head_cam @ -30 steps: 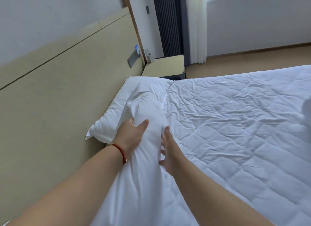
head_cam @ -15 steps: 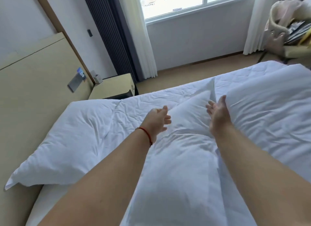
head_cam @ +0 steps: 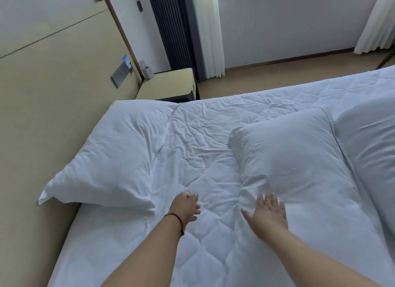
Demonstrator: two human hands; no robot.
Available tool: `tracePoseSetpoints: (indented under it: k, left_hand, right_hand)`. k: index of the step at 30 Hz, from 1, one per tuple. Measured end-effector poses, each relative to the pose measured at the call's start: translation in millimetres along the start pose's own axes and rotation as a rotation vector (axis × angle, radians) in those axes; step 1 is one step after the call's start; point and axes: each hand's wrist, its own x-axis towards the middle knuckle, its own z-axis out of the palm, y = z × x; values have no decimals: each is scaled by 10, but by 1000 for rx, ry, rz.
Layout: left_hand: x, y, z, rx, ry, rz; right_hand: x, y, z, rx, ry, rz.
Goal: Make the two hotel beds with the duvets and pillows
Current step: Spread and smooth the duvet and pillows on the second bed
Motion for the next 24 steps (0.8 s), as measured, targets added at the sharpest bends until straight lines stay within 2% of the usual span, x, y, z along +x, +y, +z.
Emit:
tracePoseSetpoints:
  k: [5,9,12,14,16,19,21,24]
  left_hand:
    - [564,-524,-821,-137,98,-121]
    - [1192,-1070,-1527,-188,206,-207]
    - [1656,-1444,-1952,-278,279,-294]
    - [1974,-1585,-2145,-326,298,-347]
    - [2261,-1623,-2262,-376,348,-330]
    - [2858,-1745,-2348,-543,314,-290]
    - [2966,-1589,-2303,-666,323,-312]
    - [2880,-1315,-2236,-617,530,-238]
  right_hand:
    - [311,-1194,456,269,-113,-193]
    - [541,-1749,1184,194,-252,-159]
    - [586,-1835,1670,6,-369,-95]
    - [612,-1832,1836,-99,-366,-92]
    - [671,-1841,1902,-142,-393,-96]
    - [776,-1865,1976,-160,-449,-86]
    - [818,-1865,2041,-173,-446,-73]
    - [868,-1866,2117,-181,-446,-58]
